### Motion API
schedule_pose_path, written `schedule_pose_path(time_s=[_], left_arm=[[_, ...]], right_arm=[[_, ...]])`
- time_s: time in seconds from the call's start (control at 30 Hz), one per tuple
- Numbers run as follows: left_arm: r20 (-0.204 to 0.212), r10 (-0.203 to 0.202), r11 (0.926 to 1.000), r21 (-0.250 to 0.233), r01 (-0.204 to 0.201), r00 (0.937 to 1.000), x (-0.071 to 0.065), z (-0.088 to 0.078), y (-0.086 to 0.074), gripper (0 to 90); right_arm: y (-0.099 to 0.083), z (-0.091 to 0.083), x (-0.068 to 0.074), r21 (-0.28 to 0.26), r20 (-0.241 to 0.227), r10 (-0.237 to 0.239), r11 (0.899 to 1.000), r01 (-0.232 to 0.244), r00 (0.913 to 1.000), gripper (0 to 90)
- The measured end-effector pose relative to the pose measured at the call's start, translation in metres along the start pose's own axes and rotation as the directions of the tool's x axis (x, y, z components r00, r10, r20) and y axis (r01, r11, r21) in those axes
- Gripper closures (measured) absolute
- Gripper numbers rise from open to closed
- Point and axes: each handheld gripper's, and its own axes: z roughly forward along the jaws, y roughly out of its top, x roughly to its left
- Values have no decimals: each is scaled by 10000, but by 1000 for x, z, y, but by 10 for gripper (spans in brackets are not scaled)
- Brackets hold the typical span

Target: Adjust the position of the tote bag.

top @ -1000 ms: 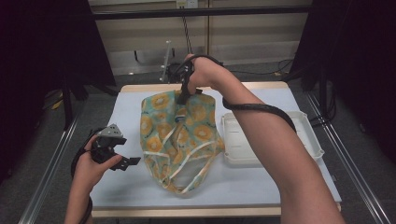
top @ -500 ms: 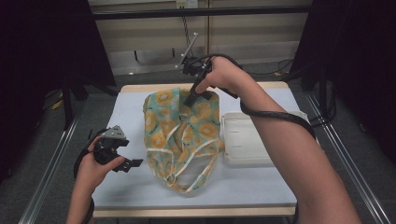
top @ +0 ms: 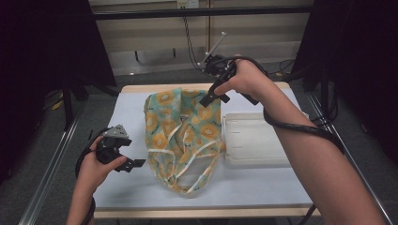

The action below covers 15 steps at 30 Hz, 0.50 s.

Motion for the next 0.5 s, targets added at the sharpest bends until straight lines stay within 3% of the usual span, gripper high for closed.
schedule_pose_path(time_s=[0.27,0.4,0.47,0.5], left_arm=[[230,77,10000,56,-78,9997,3,-5,13,19],[245,127,9999,-25,-127,9996,5,-7,21,18],[264,403,9989,240,-409,9988,5,-7,28,18],[308,283,9994,190,-289,9991,5,-7,29,15]], right_arm=[[-23,-3,4,251,71,132,9996,-134,9999,218],[-34,-1,6,242,62,51,9997,-52,10000,219],[-39,1,6,238,21,127,9996,-128,9999,223],[-42,2,6,170,-45,118,9998,-118,9999,238]])
